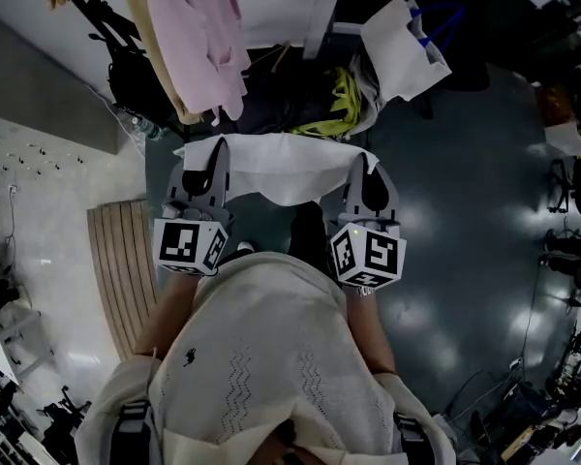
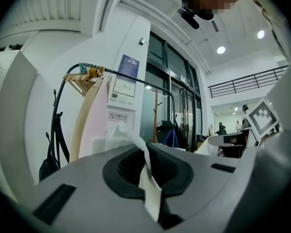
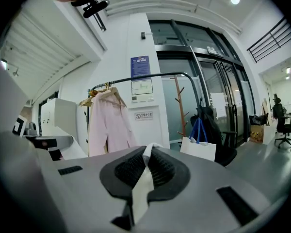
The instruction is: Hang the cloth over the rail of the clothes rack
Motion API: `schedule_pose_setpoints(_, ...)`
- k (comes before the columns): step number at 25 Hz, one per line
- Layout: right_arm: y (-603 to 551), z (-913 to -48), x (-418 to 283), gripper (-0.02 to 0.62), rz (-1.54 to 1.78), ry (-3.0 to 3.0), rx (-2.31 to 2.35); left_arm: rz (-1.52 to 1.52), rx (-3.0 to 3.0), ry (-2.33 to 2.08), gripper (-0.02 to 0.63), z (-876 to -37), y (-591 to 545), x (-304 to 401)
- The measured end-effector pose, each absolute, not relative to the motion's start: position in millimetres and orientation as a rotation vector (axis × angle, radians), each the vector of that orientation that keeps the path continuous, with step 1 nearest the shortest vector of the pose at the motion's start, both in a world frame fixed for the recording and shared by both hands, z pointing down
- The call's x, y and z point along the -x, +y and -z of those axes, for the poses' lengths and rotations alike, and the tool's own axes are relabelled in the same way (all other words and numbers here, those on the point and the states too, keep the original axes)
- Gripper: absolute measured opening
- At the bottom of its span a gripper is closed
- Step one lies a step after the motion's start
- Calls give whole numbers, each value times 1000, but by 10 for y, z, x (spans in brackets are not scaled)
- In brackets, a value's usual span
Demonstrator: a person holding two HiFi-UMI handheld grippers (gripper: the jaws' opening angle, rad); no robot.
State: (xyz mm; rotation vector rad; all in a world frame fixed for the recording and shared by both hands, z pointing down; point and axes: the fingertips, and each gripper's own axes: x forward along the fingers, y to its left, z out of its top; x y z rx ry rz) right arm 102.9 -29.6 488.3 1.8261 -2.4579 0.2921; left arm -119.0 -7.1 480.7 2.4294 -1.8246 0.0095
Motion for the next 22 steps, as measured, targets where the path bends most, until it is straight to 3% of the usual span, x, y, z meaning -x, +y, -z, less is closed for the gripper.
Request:
schedule_pose_setpoints(9, -1915, -4875, -1520, 23, -327, -2546, -1686, -62, -2358, -1934, 15, -4742, -1406, 672)
schedule_pose_setpoints(22, -3373, -4799, -1713, 23, -316, -2665, -1478, -75, -2160, -2155, 15, -4718, -2466, 644)
